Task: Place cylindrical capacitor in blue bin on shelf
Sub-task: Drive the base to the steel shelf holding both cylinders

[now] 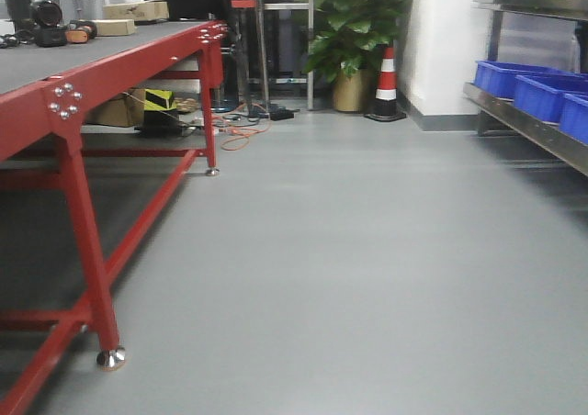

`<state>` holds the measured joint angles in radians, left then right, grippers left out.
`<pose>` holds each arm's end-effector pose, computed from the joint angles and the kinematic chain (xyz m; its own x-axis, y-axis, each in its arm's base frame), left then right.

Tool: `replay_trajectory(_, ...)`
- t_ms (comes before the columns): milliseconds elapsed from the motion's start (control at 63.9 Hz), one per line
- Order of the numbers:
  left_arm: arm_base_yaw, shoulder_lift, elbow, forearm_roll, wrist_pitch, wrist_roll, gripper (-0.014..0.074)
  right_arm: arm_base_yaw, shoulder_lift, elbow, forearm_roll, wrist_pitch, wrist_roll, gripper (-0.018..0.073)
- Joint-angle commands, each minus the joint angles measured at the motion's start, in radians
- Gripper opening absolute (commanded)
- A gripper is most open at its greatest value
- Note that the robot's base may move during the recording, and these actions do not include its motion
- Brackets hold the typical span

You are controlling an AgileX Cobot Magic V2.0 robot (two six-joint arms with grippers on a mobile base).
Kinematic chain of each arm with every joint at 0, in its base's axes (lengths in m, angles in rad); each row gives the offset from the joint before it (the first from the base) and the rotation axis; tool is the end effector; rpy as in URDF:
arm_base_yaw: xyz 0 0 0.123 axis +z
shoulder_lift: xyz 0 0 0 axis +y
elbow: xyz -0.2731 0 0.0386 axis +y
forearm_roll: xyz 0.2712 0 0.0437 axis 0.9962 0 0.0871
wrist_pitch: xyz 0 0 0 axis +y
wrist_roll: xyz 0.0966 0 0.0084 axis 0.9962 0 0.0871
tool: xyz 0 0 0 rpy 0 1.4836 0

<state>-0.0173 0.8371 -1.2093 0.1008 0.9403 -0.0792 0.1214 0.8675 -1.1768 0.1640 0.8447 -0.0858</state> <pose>0.1684 0.0050 0.4465 -0.4592 -0.0116 -0.8883 -0.0639 0.9978 0.0200 0.1820 0.0341 0.4393 -0.4295 -0.0288 -0.9026 -0.2197 0.9728 0.0735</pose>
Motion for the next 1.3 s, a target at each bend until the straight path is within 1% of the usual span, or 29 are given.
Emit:
replay_trajectory(0, -0.005, -0.003, -0.008, 0.0, -0.015, 0.0, -0.0111, 0.002, -0.004, -0.01, -0.006, -0.022, -0.001, -0.0162)
replay_trajectory(1284, -0.005, -0.003, -0.008, 0.0, -0.015, 0.0, -0.0111, 0.002, -0.004, -0.01, -0.006, -0.022, -0.001, -0.0162)
